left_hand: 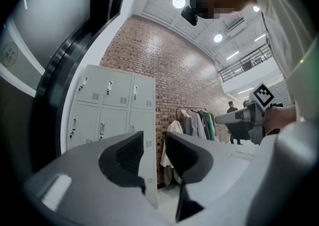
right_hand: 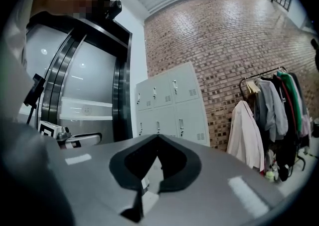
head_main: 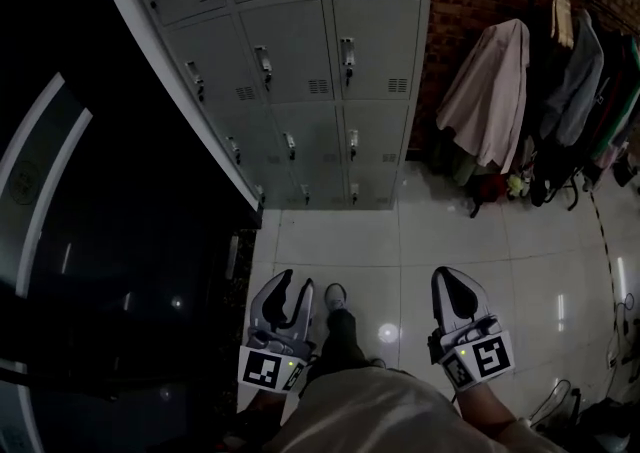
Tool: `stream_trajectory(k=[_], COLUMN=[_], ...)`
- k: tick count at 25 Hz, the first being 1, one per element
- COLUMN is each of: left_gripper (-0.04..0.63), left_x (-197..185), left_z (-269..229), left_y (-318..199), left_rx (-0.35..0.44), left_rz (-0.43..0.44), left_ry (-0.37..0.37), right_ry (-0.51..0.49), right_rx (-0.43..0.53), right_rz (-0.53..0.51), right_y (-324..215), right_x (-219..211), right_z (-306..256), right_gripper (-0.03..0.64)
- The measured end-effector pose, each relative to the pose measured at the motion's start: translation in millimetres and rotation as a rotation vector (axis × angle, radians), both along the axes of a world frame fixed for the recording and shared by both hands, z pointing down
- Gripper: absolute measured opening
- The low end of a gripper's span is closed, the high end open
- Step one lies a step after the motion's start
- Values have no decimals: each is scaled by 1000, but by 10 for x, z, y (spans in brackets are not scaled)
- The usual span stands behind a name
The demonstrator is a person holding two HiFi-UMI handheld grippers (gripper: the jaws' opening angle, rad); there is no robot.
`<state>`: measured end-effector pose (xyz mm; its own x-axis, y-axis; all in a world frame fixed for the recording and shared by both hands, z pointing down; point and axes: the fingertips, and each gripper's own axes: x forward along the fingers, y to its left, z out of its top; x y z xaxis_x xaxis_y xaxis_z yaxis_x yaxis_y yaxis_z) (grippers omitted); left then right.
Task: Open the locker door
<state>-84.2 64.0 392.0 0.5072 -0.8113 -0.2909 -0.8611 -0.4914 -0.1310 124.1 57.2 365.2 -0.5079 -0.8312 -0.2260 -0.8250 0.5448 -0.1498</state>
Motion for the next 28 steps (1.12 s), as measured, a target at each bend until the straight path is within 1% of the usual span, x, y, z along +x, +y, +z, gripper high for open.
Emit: stream_trajectory(k=[1, 2, 3, 4, 5, 7, 8, 9, 10, 11, 12, 13, 14, 18, 19, 20, 22, 24, 25, 26, 27, 28], left_gripper=[44, 93, 100, 131, 170, 174, 167, 156, 142, 149, 182, 217, 220, 200, 186, 164, 161, 161, 148, 122, 93, 78], left_x=[-21, -55, -91, -115, -123, -120, -135, -173, -225, -280, -333, -383, -431, -628, -681, -739, -848, -922, -946, -964, -977, -980], left_z=[51, 153, 272, 329, 323, 268, 266, 325, 406, 474, 536, 562, 523, 281, 274, 295, 356, 392, 416, 470, 567, 682], left_y=[-116, -244, -387, -550, -735, -1157, -1372, -1574, -1765, -1950, -2132, -2313, -2495, -3163, -3308, -3447, -3703, -3927, -4023, -4110, -4188, -4258], left_rx=[-19, -65, -117, -136, -121, -60, -43, -65, -106, -147, -188, -211, -192, -37, -25, -29, -42, -39, -41, -56, -93, -136], left_rz=[-7, -18, -25, -23, -14, 3, 3, -4, -10, -12, -9, -2, 7, 18, 17, 16, 9, -2, -6, -9, -13, -16], left_ry=[-11, -42, -82, -98, -86, -29, -8, -11, -26, -46, -68, -80, -70, 9, 18, 22, 23, 20, 18, 8, -14, -41], right_ry=[0, 8, 19, 26, 26, 18, 16, 15, 18, 23, 28, 32, 35, 12, 13, 16, 34, 57, 61, 65, 80, 110], right_rx=[7, 12, 10, 8, 13, 24, 24, 22, 16, 8, 3, 2, 3, 10, 10, 12, 13, 3, -1, -9, -29, -66], right_rz=[-4, -5, -2, 1, 0, -7, -8, -8, -7, -2, 3, 7, 12, 17, 19, 22, 41, 70, 78, 82, 80, 72], right_y=[-102, -223, -366, -533, -720, -1142, -1356, -1560, -1752, -1935, -2111, -2285, -2459, -3125, -3268, -3397, -3632, -3849, -3949, -4044, -4133, -4216], right_x=[-18, -40, -66, -99, -136, -175, -182, -198, -225, -261, -304, -350, -395, -591, -643, -696, -768, -785, -794, -808, -829, -858], right_z=[21, 52, 96, 133, 145, 159, 180, 200, 224, 251, 265, 273, 282, 301, 312, 318, 354, 441, 481, 531, 613, 741], right_gripper=[2, 2, 2, 2, 1, 2, 2, 2, 2, 2, 2, 2, 2, 3, 3, 4, 12, 18, 24, 29, 36, 51])
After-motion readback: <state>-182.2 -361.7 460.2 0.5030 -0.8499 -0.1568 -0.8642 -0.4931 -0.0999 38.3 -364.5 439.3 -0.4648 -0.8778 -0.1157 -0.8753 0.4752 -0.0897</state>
